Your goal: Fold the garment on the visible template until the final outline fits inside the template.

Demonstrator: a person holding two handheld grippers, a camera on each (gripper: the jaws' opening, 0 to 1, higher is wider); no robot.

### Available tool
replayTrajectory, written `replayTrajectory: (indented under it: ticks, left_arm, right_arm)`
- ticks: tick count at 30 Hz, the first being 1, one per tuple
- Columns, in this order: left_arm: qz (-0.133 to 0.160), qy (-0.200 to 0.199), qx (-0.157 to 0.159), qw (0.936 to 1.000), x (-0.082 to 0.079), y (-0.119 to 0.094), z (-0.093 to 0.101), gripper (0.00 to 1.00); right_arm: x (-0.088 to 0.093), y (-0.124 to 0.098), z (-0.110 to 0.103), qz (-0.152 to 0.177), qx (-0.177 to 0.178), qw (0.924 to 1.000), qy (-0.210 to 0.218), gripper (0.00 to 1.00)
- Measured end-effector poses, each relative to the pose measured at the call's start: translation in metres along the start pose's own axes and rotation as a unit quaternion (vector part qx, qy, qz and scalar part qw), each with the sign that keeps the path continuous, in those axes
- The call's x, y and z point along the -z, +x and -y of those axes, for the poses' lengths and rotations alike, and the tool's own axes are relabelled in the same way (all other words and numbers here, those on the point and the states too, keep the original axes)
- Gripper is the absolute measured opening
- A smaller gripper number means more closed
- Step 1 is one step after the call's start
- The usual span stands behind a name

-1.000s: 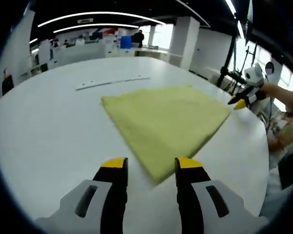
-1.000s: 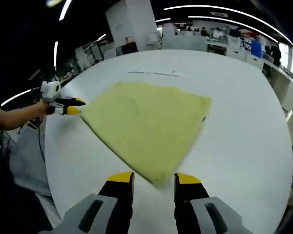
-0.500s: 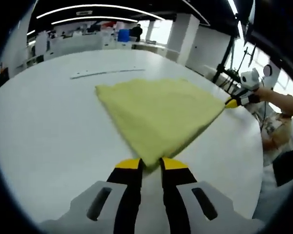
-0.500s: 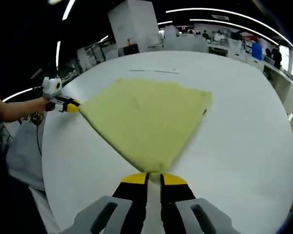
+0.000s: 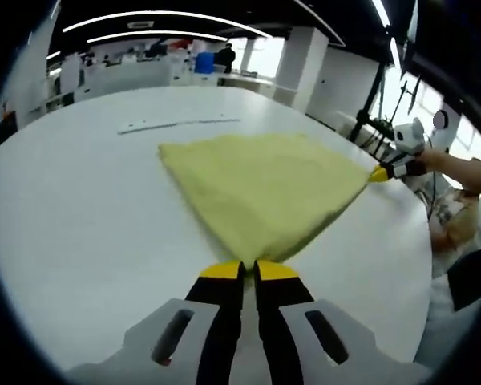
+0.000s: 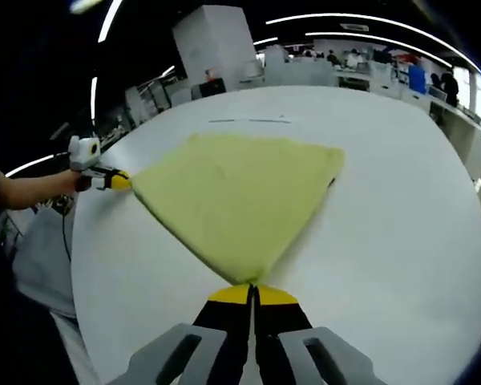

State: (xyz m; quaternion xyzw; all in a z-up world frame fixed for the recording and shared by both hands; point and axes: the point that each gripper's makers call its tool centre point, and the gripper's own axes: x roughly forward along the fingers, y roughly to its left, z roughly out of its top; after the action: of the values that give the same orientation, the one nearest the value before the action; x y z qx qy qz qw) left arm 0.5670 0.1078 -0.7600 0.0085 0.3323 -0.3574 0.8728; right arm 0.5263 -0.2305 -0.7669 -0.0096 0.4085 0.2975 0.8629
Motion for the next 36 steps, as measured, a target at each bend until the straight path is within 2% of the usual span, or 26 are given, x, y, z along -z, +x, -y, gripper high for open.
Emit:
replayTrajectory:
  ticks: [11,16,21,27,36]
  left_arm:
    - [0.001,-0.007,-0.009,0.9999,0.001,-0.002,0.001,0.00]
    - [-0.004,-0.008,-0.007,0.9999,0.005,-0.003,0.004,0.00]
    - [-0.014,0.009,-0.004,0.9999,0.010,-0.007,0.011,0.00]
    - [-0.017,0.006,-0.004,0.9998,0.017,-0.012,0.010,0.00]
    - [-0.020,0.001,0.002,0.9998,0.030,-0.020,0.023,0.00]
  right_arm:
    - [0.001,-0.008,0.000,0.000,-0.001,0.9998,-0.022,0.00]
    - [0.006,-0.009,-0.001,-0.006,0.001,0.9998,-0.020,0.00]
    - [0.011,-0.011,-0.004,-0.008,0.000,0.9999,-0.015,0.00]
    - [0.022,-0.015,-0.012,-0.011,-0.004,0.9999,-0.004,0.00]
    - [0.035,-0.024,-0.018,-0.011,-0.003,0.9999,0.011,0.00]
